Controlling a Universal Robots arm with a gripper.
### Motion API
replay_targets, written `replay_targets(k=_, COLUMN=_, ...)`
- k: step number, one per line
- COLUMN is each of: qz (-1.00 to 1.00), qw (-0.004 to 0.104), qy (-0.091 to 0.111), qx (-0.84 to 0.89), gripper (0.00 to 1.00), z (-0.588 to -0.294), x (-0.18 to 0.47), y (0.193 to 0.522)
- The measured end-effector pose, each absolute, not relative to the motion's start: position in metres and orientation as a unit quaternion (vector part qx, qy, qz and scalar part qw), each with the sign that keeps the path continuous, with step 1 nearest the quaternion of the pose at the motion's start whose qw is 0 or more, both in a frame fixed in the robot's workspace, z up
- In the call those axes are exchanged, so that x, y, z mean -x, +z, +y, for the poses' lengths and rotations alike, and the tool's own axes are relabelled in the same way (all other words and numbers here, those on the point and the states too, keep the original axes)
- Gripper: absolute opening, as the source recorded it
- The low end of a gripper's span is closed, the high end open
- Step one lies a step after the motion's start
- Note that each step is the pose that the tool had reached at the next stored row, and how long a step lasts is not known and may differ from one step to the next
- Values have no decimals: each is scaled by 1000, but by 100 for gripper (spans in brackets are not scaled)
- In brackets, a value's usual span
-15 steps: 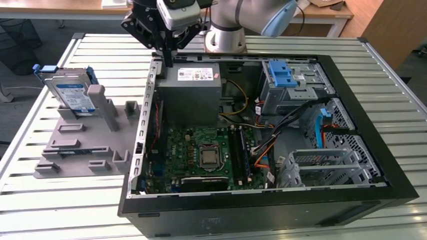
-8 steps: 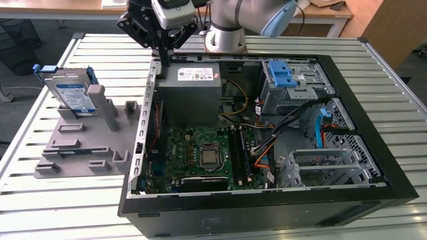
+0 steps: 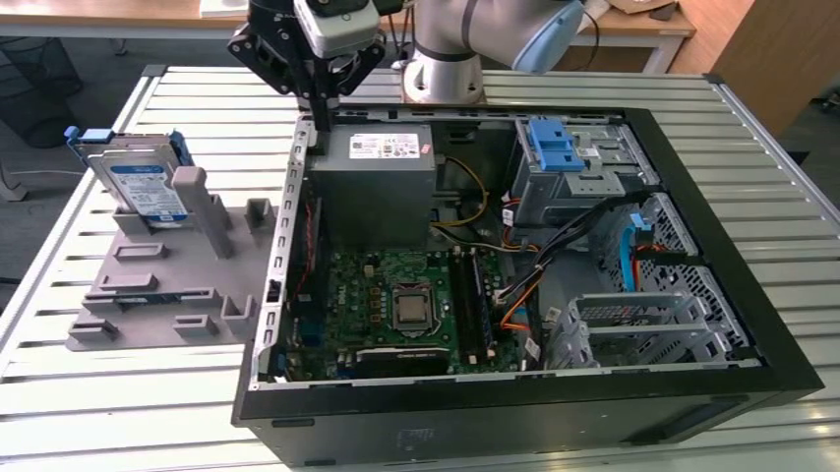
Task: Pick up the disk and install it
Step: 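Reach for the disk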
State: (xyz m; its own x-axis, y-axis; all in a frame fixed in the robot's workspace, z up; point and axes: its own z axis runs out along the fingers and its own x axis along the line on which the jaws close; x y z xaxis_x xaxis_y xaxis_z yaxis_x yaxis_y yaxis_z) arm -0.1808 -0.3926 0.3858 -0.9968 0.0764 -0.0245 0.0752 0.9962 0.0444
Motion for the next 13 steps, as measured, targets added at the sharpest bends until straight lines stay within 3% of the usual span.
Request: replay_targets(k=13, qz=999, qw=13, qy=22, qx=-38, gripper=11, z=-392, x=186, y=386)
